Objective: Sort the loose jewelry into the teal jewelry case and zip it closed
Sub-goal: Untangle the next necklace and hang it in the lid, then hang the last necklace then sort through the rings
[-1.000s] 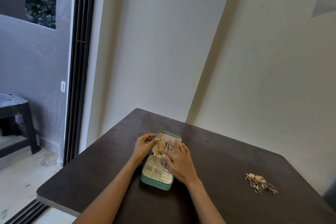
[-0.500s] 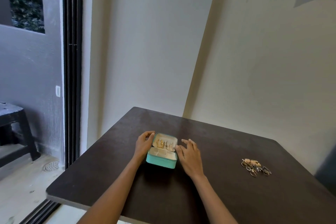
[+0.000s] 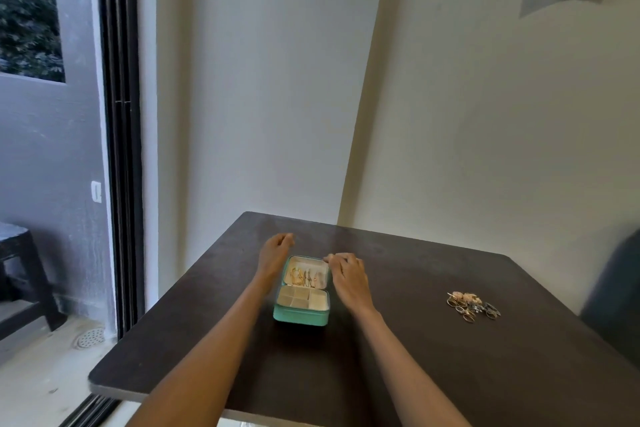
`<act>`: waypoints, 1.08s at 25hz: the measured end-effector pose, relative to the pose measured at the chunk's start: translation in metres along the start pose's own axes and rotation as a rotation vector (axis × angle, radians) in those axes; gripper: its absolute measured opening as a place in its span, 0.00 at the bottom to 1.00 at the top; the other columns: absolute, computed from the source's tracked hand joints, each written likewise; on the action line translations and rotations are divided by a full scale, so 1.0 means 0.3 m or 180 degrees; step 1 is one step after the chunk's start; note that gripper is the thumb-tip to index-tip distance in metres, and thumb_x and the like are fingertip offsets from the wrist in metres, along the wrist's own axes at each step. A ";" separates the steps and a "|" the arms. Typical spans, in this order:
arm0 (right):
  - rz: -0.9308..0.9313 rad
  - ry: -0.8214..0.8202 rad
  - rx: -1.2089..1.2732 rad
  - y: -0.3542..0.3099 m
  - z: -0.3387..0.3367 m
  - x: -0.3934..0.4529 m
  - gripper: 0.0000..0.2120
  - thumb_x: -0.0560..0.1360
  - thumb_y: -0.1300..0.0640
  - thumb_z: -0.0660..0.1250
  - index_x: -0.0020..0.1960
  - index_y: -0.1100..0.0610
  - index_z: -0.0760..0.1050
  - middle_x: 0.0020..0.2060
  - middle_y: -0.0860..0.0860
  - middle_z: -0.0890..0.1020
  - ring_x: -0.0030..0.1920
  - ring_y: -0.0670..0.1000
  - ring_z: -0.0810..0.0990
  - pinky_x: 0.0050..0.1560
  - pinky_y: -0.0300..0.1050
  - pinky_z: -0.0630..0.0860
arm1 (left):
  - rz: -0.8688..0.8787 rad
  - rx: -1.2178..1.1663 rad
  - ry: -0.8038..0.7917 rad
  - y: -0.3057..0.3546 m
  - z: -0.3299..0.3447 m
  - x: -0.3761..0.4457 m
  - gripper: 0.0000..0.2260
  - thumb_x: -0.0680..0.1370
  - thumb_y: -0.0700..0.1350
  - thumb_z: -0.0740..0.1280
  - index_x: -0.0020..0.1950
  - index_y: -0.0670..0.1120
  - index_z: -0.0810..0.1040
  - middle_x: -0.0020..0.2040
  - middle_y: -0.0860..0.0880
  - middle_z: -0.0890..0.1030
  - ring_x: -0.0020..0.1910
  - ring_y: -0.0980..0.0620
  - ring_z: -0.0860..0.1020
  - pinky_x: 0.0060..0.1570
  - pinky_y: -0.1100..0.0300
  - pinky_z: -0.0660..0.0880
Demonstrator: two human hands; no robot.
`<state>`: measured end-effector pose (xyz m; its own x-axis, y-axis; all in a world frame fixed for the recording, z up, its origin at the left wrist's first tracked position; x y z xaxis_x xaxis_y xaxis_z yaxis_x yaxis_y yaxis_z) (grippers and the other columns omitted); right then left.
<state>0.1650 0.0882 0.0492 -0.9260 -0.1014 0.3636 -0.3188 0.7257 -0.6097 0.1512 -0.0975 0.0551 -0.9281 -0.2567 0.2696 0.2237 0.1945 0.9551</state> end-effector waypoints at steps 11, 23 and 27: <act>0.1188 0.0843 -0.0188 0.490 -0.397 -0.128 0.11 0.78 0.58 0.58 0.54 0.54 0.78 0.54 0.53 0.79 0.56 0.55 0.76 0.46 0.45 0.70 | 0.0176 0.1042 -0.1642 0.121 0.844 -0.234 0.13 0.78 0.41 0.63 0.62 0.41 0.77 0.60 0.43 0.79 0.60 0.47 0.76 0.61 0.57 0.71; 0.1266 0.0585 -0.1210 0.834 -0.690 -0.069 0.12 0.79 0.56 0.60 0.60 0.49 0.76 0.57 0.51 0.75 0.59 0.52 0.74 0.52 0.48 0.74 | 0.0711 0.1643 -0.1683 0.120 1.273 -0.202 0.15 0.78 0.38 0.61 0.63 0.45 0.76 0.63 0.45 0.74 0.62 0.47 0.73 0.62 0.53 0.71; 0.1398 -0.0155 -0.1631 0.881 -0.640 0.004 0.10 0.78 0.51 0.63 0.57 0.48 0.78 0.58 0.52 0.72 0.61 0.53 0.72 0.55 0.51 0.74 | 0.1030 0.2318 -0.1875 0.105 1.354 -0.176 0.12 0.79 0.43 0.63 0.61 0.44 0.77 0.63 0.43 0.73 0.63 0.44 0.71 0.61 0.52 0.70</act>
<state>0.1185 0.4105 0.0236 -0.9596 0.2549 0.1187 0.2143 0.9363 -0.2782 0.0865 0.3068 0.0208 -0.8984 0.3849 0.2112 0.4383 0.7574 0.4840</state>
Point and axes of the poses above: each hand's wrist, its own x-axis towards the middle knuckle, its own z-axis out of the palm, y = z × x, the point moved 10 cm from there along x, towards the middle knuckle
